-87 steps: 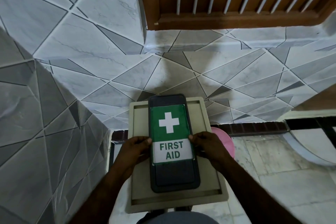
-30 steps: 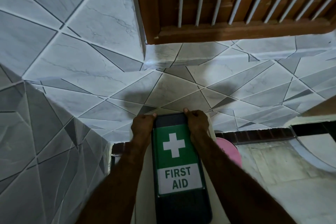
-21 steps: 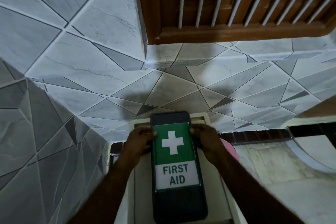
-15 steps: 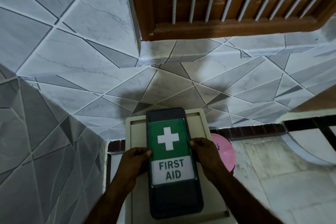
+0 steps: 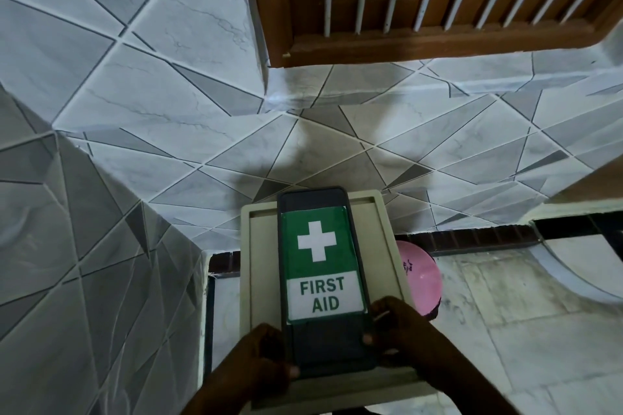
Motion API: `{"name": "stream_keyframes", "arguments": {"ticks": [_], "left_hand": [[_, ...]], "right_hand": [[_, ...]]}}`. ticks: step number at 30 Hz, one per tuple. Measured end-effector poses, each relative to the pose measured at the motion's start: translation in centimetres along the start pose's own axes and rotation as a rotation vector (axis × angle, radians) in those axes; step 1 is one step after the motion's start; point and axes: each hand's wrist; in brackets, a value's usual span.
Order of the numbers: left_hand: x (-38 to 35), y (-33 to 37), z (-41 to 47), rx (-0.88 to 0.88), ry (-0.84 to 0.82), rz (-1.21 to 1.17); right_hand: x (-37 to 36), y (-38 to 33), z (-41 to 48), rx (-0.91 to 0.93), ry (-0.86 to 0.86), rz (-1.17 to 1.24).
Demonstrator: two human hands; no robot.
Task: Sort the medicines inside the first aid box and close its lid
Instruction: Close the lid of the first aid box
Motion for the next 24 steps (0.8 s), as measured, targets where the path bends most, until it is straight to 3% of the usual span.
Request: {"name": "stream_keyframes", "arguments": {"ticks": [3, 9, 16, 24], "left_hand": [[-0.8, -1.7, 0.3, -0.013, 0.083, 0.045], [-2.6, -2.4, 0.6, -0.021, 0.246, -0.012], [-3.4, -2.8, 0.2, -0.048, 0.268, -0.136], [-5.5, -2.8, 0.1, -0.129, 0.373, -0.206]], "right_hand": [[-0.2, 1.4, -0.7, -0.087, -0.035, 0.033], [-1.4, 2.3, -0.7, -0.056, 0.122, 0.110], [-1.7, 2.6, -1.4, -0.023, 0.144, 0.170], [-4.1, 3.3, -1.3, 0.043, 0.215, 0.016]]}}
Point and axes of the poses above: each hand's wrist, its own z-axis towards the middle knuckle, its own x-axis out of the back of the hand, y = z × x, and after that the axes turned 3 degrees about -y, right-handed
